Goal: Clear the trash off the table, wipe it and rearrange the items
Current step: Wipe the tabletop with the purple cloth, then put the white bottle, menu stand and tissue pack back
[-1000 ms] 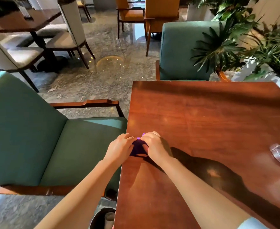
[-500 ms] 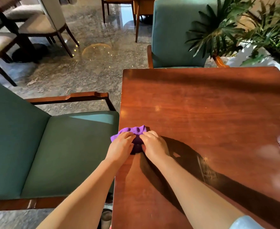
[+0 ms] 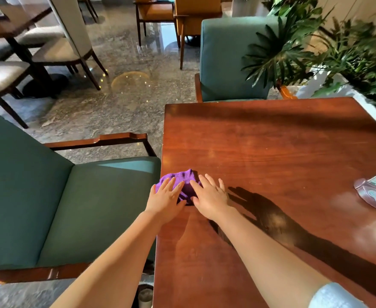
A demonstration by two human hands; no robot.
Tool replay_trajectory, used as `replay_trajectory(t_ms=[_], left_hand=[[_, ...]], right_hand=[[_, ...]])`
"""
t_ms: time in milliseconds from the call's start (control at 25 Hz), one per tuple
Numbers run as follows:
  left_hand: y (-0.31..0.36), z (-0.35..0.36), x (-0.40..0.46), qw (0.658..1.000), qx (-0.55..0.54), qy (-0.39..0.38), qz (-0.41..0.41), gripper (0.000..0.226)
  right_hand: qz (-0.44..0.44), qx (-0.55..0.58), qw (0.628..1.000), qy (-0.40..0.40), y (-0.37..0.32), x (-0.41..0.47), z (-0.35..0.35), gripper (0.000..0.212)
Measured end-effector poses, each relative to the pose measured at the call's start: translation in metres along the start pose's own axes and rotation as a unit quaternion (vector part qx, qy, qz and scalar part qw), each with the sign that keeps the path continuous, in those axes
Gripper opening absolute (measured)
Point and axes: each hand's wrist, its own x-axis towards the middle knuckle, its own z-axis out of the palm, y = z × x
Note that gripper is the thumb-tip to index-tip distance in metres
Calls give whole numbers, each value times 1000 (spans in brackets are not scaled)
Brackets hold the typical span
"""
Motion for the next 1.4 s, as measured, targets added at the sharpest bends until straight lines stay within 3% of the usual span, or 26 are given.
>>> replay_trajectory(t_ms=[280, 440, 600, 840, 1040, 1160, 1280, 1400], left_hand=[[66, -56, -54, 989, -14, 146, 34, 29], [130, -60, -79, 975, -38, 211, 62, 19], [203, -39, -85, 972, -11, 225, 70, 11], [312, 31, -80, 980, -24, 191, -49, 28], [387, 78, -90, 972, -99, 181, -110, 35], [403, 96, -82, 968, -119, 181, -123, 53], [398, 114, -66, 975, -101, 132, -144, 66], [390, 139, -57, 979, -65, 109, -159, 72]], right_hand=[[70, -5, 993, 94, 20, -95, -58, 25], [105, -16, 988, 115, 62, -150, -74, 22], [136, -16, 981, 138, 129, -193, -81, 25], [120, -62, 975, 174, 262, -254, -80, 29], [120, -73, 963, 229, 342, -294, -75, 22], [142, -69, 954, 256, 380, -298, -72, 42], [157, -84, 947, 268, 414, -291, -70, 65], [186, -94, 955, 213, 438, -280, -70, 72]])
